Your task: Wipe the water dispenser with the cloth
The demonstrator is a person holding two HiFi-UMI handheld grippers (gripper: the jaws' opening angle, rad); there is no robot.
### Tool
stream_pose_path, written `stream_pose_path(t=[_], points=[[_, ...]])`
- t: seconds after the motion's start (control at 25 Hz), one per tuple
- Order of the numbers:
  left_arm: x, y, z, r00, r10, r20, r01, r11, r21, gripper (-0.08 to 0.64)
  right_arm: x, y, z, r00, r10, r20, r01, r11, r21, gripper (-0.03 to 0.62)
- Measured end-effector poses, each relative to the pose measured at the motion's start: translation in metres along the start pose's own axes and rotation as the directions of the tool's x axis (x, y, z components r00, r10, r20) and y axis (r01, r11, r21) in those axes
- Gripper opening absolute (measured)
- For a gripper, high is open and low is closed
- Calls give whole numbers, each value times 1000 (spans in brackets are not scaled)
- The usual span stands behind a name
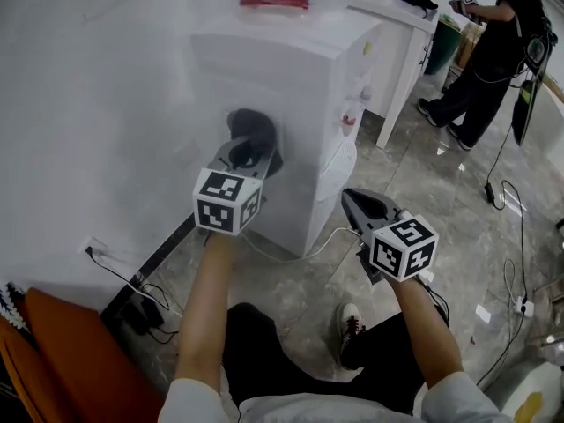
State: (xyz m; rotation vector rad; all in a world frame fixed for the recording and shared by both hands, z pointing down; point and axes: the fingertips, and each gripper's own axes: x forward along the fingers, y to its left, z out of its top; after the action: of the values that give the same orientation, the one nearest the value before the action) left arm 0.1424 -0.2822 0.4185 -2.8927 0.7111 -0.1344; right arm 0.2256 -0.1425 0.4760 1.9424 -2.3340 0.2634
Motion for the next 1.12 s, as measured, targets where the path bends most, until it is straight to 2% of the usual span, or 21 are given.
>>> stream_pose_path(t=[0.16, 0.32, 0.48, 0.6, 0.72, 0.84, 0.96, 1.12], points=[[-1, 29, -10, 1000, 19, -19, -20, 999, -48, 75, 4, 14, 6, 998, 57, 24, -57, 998, -8, 15], [0, 64, -33, 994, 83, -70, -88, 994, -70, 74, 3, 23, 8, 996, 90, 21, -90, 996, -11, 15], [1, 94, -76, 983, 149, -109, -162, 979, -124, 74, 7, 21, -2, 996, 85, -20, -86, 996, -23, 15], [3, 90, -120, 975, 159, -157, -176, 979, -103, 75, 7, 17, -7, 996, 87, -17, -87, 996, -6, 15], [5, 68, -161, 969, 144, -200, -162, 984, -74, 74, 7, 14, -7, 996, 86, -6, -85, 996, 22, 15], [8, 48, -183, 970, 131, -204, -156, 982, -108, 75, 7, 13, -4, 997, 82, 14, -83, 996, 19, 15], [10, 22, -186, 977, 90, -194, -114, 987, -116, 75, 7, 11, -2, 997, 75, 23, -75, 997, 4, 15], [8, -13, -174, 984, -20, -177, 2, 995, -103, 83, 4, 7, -7, 999, 52, -4, -52, 998, 27, 15]])
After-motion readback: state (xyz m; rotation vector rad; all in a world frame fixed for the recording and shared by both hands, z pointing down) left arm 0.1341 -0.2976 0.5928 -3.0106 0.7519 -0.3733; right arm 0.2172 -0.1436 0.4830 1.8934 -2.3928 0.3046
